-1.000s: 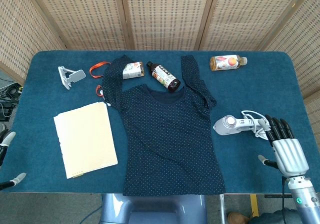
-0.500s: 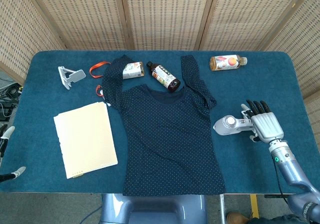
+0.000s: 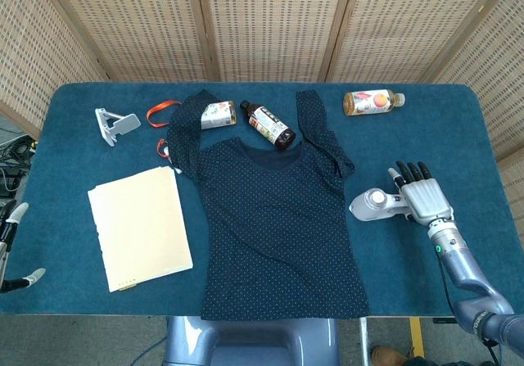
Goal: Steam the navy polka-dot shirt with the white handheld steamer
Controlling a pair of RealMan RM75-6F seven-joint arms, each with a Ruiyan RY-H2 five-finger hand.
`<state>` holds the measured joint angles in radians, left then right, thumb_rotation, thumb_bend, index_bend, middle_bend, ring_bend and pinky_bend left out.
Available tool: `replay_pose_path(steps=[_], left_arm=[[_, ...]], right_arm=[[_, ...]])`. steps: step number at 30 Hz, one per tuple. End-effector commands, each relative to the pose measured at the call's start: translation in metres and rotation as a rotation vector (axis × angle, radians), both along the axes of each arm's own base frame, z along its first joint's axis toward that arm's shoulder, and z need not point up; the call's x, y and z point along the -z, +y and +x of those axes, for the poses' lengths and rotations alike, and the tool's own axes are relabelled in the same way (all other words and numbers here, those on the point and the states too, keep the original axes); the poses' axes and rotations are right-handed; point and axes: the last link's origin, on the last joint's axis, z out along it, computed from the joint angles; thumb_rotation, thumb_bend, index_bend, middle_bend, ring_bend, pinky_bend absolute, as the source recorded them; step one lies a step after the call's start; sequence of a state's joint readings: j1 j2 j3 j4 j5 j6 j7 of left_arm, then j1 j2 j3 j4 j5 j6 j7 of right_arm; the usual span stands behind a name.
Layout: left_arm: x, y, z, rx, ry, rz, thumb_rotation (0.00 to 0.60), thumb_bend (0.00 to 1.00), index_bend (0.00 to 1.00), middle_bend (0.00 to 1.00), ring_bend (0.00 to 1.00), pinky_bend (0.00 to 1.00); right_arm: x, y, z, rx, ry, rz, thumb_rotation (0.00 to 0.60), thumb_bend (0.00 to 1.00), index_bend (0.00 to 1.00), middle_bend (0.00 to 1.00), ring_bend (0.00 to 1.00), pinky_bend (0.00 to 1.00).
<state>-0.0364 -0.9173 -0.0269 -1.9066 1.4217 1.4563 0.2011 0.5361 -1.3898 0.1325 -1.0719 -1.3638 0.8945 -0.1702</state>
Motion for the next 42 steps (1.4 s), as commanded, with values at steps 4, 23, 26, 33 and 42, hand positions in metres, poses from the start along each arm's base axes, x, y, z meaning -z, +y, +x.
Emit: replay_pose_path(steps=[4, 23, 26, 33, 42], left_arm=[[-0.001, -0.001, 0.000, 0.002, -0.002, -0.001, 0.600, 0.00, 0.00, 0.00, 0.00, 0.00], [-0.002, 0.000, -0.003, -0.003, -0.007, 0.005, 0.600, 0.00, 0.00, 0.00, 0.00, 0.00], [-0.001, 0.000, -0.003, -0.004, -0.007, 0.003, 0.600, 0.00, 0.00, 0.00, 0.00, 0.00], [0.001, 0.002, -0.004, -0.008, -0.004, -0.003, 0.600, 0.00, 0.00, 0.00, 0.00, 0.00], [0.002, 0.003, -0.003, -0.006, -0.005, -0.006, 0.600, 0.00, 0.00, 0.00, 0.00, 0.00]], right_arm=[[0.009, -0.006, 0.003, -0.005, -0.015, 0.013, 0.600, 0.51, 0.00, 0.00, 0.00, 0.00], [0.038, -0.029, 0.012, -0.007, -0.038, 0.042, 0.600, 0.59, 0.01, 0.01, 0.00, 0.00], [0.038, -0.032, 0.012, -0.008, -0.034, 0.047, 0.600, 0.66, 0.06, 0.05, 0.00, 0.00], [0.038, -0.042, 0.009, -0.009, 0.011, 0.041, 0.600, 0.85, 0.29, 0.28, 0.21, 0.07], [0.035, -0.046, 0.014, -0.025, -0.065, 0.048, 0.600, 1.00, 0.80, 0.59, 0.58, 0.69]])
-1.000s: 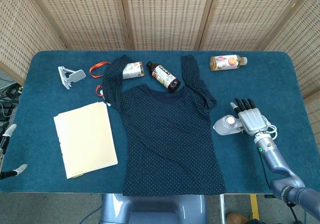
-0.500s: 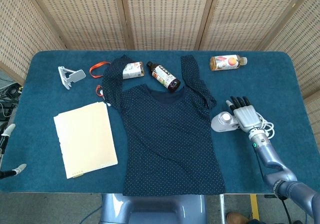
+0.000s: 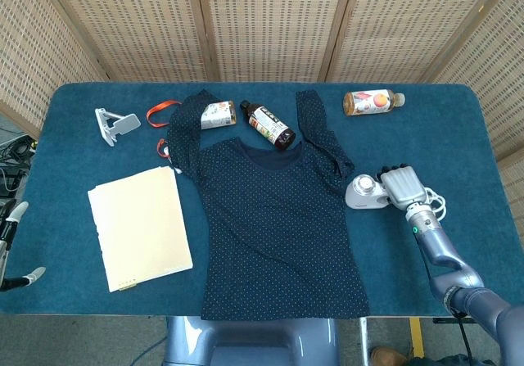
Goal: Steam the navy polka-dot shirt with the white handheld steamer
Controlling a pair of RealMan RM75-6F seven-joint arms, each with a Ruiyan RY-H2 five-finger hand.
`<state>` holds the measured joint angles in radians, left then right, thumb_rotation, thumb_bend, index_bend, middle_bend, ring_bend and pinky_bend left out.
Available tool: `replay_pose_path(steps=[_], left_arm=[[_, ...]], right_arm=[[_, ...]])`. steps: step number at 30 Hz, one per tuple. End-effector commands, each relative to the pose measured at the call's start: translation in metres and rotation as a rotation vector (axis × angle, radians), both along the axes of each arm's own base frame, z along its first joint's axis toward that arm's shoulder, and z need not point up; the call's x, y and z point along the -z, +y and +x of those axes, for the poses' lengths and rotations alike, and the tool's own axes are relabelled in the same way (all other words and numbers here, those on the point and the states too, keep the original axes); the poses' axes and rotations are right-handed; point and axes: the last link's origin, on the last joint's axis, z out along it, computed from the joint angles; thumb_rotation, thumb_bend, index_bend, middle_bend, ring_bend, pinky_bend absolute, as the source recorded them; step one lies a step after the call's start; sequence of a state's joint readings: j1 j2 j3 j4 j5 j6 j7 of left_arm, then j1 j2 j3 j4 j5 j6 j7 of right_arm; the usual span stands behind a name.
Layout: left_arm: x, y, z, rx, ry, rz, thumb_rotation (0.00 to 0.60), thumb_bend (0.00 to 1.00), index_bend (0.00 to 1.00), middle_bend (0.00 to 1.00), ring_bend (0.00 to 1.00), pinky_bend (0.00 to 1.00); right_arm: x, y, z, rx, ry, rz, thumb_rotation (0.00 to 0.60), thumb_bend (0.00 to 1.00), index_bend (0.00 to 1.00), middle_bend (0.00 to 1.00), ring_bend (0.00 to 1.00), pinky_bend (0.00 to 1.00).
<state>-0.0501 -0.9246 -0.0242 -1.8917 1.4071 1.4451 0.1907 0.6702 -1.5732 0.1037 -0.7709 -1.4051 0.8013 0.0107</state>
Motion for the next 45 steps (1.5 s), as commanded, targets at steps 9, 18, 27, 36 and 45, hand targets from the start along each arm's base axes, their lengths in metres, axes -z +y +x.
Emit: replay_pose_path(steps=[9, 18, 27, 36, 45], left_arm=[[-0.001, 0.000, 0.000, 0.003, -0.007, 0.000, 0.600, 0.00, 0.00, 0.00, 0.00, 0.00], [-0.002, 0.001, 0.000, 0.004, -0.019, -0.005, 0.600, 0.00, 0.00, 0.00, 0.00, 0.00], [-0.004, 0.004, -0.005, -0.008, -0.031, -0.004, 0.600, 0.00, 0.00, 0.00, 0.00, 0.00], [-0.006, 0.005, -0.007, -0.019, -0.039, -0.004, 0.600, 0.00, 0.00, 0.00, 0.00, 0.00], [-0.008, 0.004, -0.010, -0.025, -0.042, 0.003, 0.600, 0.00, 0.00, 0.00, 0.00, 0.00]], right_arm=[[-0.031, -0.008, 0.015, -0.121, -0.153, -0.043, 0.600, 1.00, 0.83, 0.63, 0.64, 0.93], [-0.070, -0.016, 0.069, -0.354, -0.256, -0.115, 0.600, 1.00, 0.83, 0.63, 0.64, 0.94], [-0.067, -0.031, 0.161, -0.541, -0.231, -0.118, 0.600, 1.00, 0.83, 0.63, 0.64, 0.94], [0.003, -0.014, 0.210, -0.576, -0.211, 0.055, 0.600, 1.00, 0.83, 0.63, 0.64, 0.94], [0.073, 0.010, 0.227, -0.580, -0.208, 0.187, 0.600, 1.00, 0.83, 0.63, 0.64, 0.94]])
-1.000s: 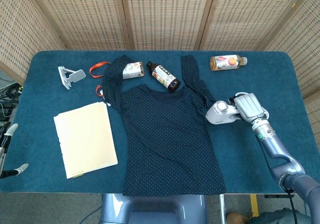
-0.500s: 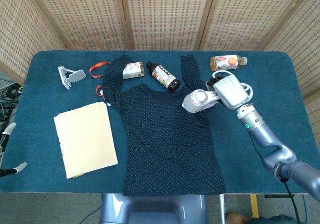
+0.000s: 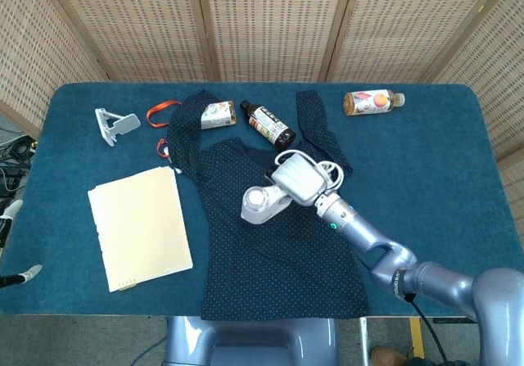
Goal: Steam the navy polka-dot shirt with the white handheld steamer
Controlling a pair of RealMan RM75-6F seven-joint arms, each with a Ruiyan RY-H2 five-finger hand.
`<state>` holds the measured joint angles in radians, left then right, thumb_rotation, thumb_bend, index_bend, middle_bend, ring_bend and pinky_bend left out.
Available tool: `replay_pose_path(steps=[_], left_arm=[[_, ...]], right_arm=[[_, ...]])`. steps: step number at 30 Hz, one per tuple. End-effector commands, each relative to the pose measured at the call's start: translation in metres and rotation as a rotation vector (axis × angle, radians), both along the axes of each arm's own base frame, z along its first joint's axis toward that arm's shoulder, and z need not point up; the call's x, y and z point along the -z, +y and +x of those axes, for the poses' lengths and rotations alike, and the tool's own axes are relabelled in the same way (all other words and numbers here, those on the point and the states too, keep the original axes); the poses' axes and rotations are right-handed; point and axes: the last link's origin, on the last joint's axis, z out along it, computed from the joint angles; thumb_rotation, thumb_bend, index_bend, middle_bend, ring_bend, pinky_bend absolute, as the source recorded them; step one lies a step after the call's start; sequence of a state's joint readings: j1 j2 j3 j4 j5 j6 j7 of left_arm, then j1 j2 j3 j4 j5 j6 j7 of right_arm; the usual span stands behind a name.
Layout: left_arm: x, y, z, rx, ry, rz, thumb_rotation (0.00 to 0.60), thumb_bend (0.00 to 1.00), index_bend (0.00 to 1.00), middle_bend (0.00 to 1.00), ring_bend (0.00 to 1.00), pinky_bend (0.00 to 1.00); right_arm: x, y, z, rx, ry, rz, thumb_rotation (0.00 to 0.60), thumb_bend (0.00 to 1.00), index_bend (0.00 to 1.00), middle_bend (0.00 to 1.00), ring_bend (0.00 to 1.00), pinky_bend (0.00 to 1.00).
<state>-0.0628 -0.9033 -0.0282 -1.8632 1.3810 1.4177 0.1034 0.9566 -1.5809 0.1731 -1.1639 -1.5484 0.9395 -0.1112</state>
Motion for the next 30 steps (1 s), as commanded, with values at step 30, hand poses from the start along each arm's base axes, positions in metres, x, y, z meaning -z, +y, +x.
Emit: replay_pose_path(steps=[30], left_arm=[[0.009, 0.001, 0.005, 0.027, 0.005, -0.021, 0.600, 0.00, 0.00, 0.00, 0.00, 0.00]], right_arm=[[0.047, 0.044, -0.092, -0.027, 0.073, 0.101, 0.600, 1.00, 0.82, 0.63, 0.64, 0.94]])
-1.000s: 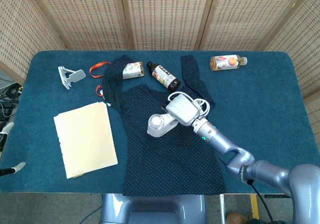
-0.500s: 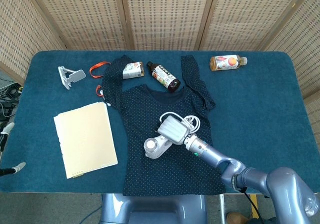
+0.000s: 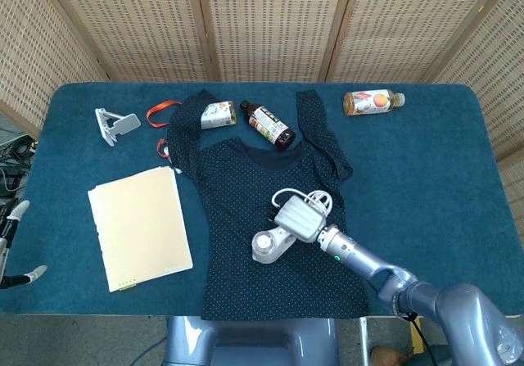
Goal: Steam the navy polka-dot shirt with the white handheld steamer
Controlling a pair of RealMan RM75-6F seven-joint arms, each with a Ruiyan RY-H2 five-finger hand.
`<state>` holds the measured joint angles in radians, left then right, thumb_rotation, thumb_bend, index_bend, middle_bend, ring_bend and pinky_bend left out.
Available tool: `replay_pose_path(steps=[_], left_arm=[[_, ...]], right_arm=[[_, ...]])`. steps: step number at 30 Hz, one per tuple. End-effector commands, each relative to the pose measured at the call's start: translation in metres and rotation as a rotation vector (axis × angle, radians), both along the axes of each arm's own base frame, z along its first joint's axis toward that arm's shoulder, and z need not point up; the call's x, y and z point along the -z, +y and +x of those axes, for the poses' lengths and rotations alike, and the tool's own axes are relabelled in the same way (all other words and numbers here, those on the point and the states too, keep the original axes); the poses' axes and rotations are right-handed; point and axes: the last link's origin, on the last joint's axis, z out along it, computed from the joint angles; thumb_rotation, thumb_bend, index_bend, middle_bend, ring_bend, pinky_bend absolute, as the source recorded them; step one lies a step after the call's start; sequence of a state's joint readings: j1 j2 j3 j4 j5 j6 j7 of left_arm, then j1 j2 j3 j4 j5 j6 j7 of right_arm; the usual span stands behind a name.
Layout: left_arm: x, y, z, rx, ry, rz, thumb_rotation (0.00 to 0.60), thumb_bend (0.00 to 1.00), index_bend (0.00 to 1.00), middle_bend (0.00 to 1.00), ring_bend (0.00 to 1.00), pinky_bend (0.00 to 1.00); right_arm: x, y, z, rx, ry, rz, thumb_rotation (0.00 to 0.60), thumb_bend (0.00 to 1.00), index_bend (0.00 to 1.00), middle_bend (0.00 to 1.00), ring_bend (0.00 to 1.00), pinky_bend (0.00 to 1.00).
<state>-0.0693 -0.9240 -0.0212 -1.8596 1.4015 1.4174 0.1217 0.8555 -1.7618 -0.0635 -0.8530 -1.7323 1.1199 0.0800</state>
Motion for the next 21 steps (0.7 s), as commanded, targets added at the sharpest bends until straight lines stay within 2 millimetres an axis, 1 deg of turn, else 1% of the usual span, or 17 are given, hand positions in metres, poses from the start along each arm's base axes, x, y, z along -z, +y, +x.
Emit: replay_pose_path(steps=[1, 4, 6, 8, 12, 17, 21], left_arm=[[0.002, 0.000, 0.002, 0.007, 0.005, -0.007, 0.600, 0.00, 0.00, 0.00, 0.00, 0.00], [0.005, 0.000, 0.003, 0.012, 0.012, -0.011, 0.600, 0.00, 0.00, 0.00, 0.00, 0.00], [0.005, 0.000, 0.004, 0.014, 0.014, -0.012, 0.600, 0.00, 0.00, 0.00, 0.00, 0.00], [0.007, 0.000, 0.005, 0.019, 0.019, -0.017, 0.600, 0.00, 0.00, 0.00, 0.00, 0.00], [0.009, 0.000, 0.006, 0.024, 0.023, -0.020, 0.600, 0.00, 0.00, 0.00, 0.00, 0.00], [0.006, 0.000, 0.005, 0.017, 0.019, 0.000, 0.600, 0.00, 0.00, 0.00, 0.00, 0.00], [0.005, 0.000, 0.004, 0.017, 0.017, 0.002, 0.600, 0.00, 0.00, 0.00, 0.00, 0.00]], right_arm=[[-0.008, -0.001, -0.024, 0.047, 0.003, -0.010, 0.600, 1.00, 0.82, 0.63, 0.64, 0.94], [-0.016, -0.004, -0.040, 0.083, 0.003, -0.026, 0.600, 1.00, 0.82, 0.63, 0.64, 0.94], [-0.019, -0.006, -0.046, 0.096, 0.004, -0.033, 0.600, 1.00, 0.82, 0.63, 0.64, 0.94], [-0.025, -0.007, -0.059, 0.125, 0.016, -0.049, 0.600, 1.00, 0.82, 0.63, 0.64, 0.94], [-0.032, -0.011, -0.075, 0.160, 0.023, -0.071, 0.600, 1.00, 0.82, 0.63, 0.64, 0.94], [-0.041, -0.012, -0.095, 0.218, 0.010, -0.088, 0.600, 1.00, 0.82, 0.63, 0.64, 0.94], [-0.044, -0.010, -0.102, 0.222, 0.003, -0.082, 0.600, 1.00, 0.82, 0.63, 0.64, 0.94]])
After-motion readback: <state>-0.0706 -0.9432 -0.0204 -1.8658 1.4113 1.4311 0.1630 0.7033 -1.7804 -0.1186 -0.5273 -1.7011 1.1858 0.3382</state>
